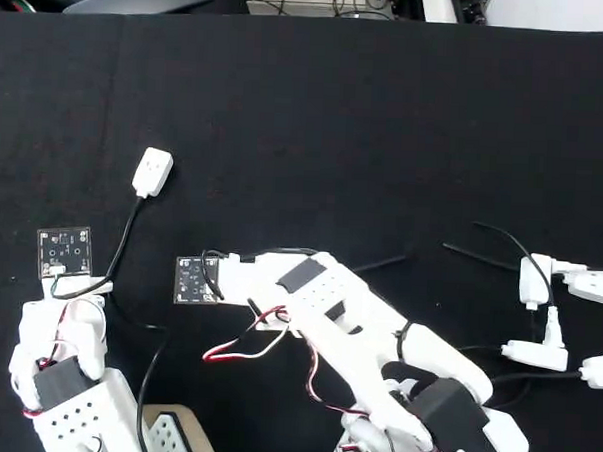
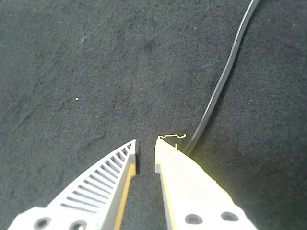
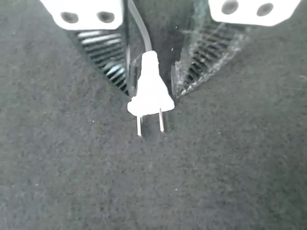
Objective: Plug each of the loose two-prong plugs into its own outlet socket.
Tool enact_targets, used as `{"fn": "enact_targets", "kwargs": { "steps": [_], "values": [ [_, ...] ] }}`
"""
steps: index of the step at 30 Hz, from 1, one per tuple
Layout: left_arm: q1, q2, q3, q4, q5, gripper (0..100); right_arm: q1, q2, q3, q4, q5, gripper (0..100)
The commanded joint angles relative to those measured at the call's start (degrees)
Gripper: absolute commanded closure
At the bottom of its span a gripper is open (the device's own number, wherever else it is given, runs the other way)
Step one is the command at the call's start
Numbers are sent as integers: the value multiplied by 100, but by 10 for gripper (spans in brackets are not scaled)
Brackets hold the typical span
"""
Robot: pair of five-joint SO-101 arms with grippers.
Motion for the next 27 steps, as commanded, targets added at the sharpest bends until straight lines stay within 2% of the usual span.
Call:
{"fn": "enact_targets", "kwargs": {
  "steps": [1, 6, 13, 16, 19, 23, 27],
  "values": [
    [-75, -35, 4, 18, 18, 920, 105, 40, -101, -193, 53, 896],
    [-75, -35, 4, 18, 18, 920, 149, 277, -233, -211, 53, 897],
    [-75, -35, 4, 18, 18, 920, 624, 699, -699, -193, 53, 916],
    [-75, -35, 4, 18, 18, 920, 633, 699, -699, -193, 44, 985],
    [-75, -35, 4, 18, 18, 920, 633, 699, -699, -193, 53, 988],
    [-75, -35, 4, 18, 18, 920, 624, 303, -479, -193, 53, 987],
    [-66, -35, 4, 9, 18, 920, 615, -840, 198, -281, 53, 987]
  ]
}}
